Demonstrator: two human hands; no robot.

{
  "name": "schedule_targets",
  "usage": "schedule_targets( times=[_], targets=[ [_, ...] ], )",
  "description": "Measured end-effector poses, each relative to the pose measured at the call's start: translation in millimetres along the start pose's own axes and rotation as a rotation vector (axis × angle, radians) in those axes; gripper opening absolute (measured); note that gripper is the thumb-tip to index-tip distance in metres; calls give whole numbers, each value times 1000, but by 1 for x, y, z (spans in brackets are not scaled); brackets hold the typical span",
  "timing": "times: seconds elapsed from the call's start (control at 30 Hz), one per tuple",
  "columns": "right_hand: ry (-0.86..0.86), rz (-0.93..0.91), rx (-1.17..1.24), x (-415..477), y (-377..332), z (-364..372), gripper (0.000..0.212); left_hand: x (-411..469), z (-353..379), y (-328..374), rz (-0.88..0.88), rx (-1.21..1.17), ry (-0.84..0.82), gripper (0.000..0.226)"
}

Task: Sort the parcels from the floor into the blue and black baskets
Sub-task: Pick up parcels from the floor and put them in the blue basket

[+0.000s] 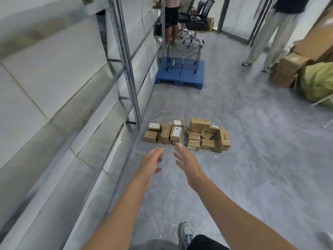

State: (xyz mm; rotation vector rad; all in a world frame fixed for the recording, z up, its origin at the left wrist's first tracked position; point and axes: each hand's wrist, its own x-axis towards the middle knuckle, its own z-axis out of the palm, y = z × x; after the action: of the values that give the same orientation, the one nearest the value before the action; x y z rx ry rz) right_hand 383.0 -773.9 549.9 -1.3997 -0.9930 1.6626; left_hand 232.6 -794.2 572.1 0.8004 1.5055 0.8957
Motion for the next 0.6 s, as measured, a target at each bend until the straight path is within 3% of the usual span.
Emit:
schedule_targets(
  times=[0.1, 0.37, 0.6],
  targets=[
    [68, 9, 23, 2, 6, -15, 72, 10, 10, -4, -21, 27, -52, 35],
    [124, 48, 56, 27, 6, -51, 72, 47, 40, 0, -44, 71, -98, 31],
    [147, 69, 95, 79, -1, -115, 69, 111, 104, 16, -101, 116, -116, 40]
  ],
)
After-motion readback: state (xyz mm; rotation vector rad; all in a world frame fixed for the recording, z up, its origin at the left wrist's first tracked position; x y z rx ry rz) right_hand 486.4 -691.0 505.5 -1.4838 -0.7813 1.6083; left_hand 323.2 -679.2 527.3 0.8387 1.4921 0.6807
